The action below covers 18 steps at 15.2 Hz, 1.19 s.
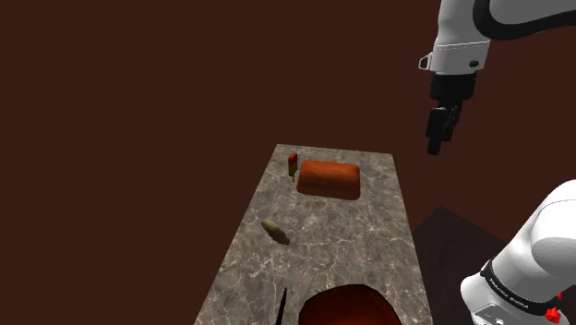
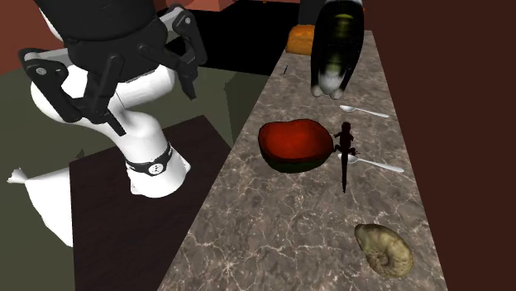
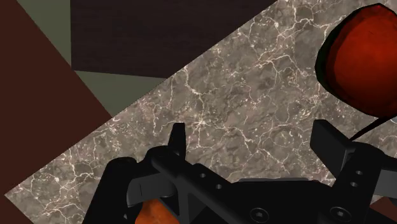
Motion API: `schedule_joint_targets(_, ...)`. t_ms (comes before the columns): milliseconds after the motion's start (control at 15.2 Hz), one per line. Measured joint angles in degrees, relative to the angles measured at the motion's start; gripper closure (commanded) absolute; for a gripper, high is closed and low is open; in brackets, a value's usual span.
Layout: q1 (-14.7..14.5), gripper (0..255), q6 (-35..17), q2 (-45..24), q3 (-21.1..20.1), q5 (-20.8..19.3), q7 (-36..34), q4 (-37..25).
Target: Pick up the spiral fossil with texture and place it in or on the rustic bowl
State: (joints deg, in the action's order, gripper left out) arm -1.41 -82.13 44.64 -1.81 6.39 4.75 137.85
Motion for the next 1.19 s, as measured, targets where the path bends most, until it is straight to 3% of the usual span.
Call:
schedule_joint_targets(264, -0.53, 0, -3.14, -2.20, -1.82, 1.47, -1.77, 0.58)
schedule_joint_targets(528, -1.59, 0, -9.92, -7.26, -5.43, 4.05, -5.13, 1.50)
schedule_joint_targets(1188, -3.40, 0, -26.23, -25.34, -13.89, 6.94, -13.81, -2.67)
